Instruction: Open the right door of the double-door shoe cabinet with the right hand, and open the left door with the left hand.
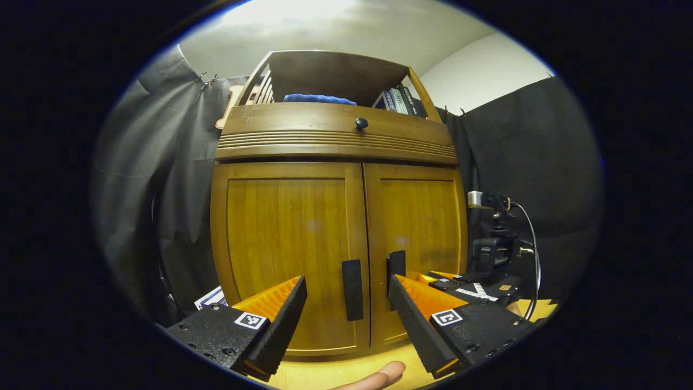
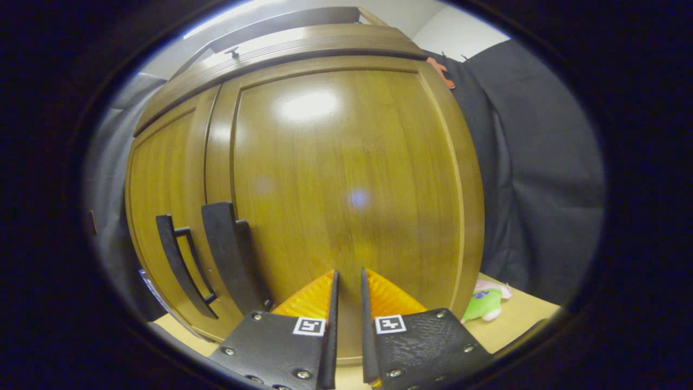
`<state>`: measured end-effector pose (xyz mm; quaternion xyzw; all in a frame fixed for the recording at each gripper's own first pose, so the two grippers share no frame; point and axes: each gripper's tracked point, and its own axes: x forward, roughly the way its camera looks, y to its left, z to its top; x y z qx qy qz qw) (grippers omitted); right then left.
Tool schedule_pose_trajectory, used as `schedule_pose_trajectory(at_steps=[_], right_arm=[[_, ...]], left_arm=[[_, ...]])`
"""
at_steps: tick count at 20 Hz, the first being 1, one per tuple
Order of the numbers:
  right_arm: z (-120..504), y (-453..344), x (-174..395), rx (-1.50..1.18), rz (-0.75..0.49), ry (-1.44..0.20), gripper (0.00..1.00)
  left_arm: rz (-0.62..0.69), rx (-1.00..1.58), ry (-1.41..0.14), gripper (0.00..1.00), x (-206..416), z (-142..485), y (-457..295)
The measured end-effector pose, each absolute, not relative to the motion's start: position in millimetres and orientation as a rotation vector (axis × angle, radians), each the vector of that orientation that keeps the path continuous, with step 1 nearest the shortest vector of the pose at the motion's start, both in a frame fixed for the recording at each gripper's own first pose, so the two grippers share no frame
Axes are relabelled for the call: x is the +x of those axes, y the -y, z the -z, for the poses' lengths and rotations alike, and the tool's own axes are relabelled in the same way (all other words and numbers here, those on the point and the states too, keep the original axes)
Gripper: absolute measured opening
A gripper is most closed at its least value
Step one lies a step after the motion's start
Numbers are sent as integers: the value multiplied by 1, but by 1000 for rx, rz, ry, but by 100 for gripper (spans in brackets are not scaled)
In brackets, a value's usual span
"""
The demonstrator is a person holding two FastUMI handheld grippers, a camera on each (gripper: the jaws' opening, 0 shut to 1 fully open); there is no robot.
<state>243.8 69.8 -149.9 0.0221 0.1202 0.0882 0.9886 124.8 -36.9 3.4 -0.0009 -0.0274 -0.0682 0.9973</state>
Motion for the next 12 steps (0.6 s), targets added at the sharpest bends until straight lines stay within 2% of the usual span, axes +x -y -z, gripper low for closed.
schedule_pose_trajectory(at_steps=[1, 2, 3, 7, 9, 12], right_arm=[[151, -60, 244, -2, -153, -238, 19], [155, -49, 250, -25, -115, -251, 14], [165, -46, 247, -19, -116, -284, 1], [177, -36, 243, 34, -133, -320, 2], [171, -41, 239, 69, -159, -306, 2], [157, -46, 235, 72, -175, -261, 2]], left_arm=[[135, -3, 56, 98, 125, -3, 37], [133, -5, 55, 98, 125, -4, 35], [130, -8, 53, 98, 125, -3, 34], [118, -20, 48, 98, 126, -3, 29], [107, -26, 44, 95, 126, -3, 25], [99, -33, 40, 98, 127, -3, 20]])
